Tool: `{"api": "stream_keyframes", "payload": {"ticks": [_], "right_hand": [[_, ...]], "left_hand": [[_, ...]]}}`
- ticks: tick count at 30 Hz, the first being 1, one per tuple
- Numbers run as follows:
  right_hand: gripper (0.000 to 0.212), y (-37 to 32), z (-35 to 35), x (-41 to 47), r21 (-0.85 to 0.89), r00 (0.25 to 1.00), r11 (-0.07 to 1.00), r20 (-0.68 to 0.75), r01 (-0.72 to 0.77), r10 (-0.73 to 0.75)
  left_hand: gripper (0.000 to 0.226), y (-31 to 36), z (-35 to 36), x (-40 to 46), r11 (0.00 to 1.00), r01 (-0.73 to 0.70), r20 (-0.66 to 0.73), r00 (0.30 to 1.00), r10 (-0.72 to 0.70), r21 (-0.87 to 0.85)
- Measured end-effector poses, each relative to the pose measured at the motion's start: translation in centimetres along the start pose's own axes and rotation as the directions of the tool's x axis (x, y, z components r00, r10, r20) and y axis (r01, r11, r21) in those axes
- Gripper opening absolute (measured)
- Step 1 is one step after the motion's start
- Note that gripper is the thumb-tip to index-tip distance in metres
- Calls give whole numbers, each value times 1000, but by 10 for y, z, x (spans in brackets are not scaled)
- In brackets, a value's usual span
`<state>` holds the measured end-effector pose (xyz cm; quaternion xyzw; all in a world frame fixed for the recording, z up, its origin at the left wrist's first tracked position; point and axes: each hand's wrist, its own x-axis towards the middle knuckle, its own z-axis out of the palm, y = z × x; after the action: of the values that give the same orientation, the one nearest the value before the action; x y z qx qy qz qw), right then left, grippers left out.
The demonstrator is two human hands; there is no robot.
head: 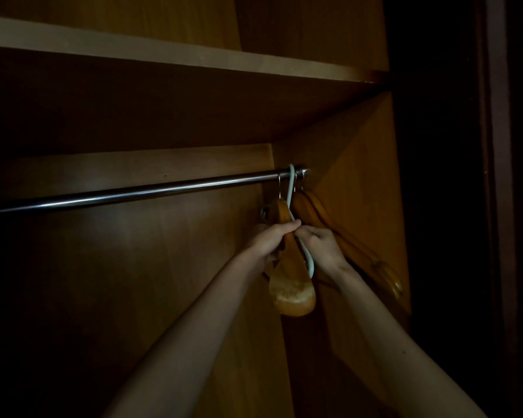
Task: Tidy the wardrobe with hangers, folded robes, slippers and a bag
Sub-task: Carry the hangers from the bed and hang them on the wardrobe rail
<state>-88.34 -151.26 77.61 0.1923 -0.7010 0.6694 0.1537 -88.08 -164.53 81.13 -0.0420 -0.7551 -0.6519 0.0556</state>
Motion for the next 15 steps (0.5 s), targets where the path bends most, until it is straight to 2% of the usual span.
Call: {"api": "stream_keyframes", "payload": {"ticks": [2, 7, 12, 15], "right_hand": [[26, 0, -2, -4, -25, 1000, 1000, 9, 3, -3], [24, 7, -6, -17, 8, 1000, 1000, -4, 3, -3], [29, 9, -6, -24, -18, 998, 999, -48, 35, -36], [28, 10, -5, -27, -31, 998, 999, -69, -4, 2]], "left_hand": [[69, -7, 1, 2, 999, -35, 9, 999, 35, 18], [37, -15, 6, 0, 999, -43, 32, 999, 42, 27], [39, -17, 13, -3, 997, -71, -7, 997, 71, 43], [40, -17, 16, -6, 992, -85, -59, 994, 91, 97]]}}
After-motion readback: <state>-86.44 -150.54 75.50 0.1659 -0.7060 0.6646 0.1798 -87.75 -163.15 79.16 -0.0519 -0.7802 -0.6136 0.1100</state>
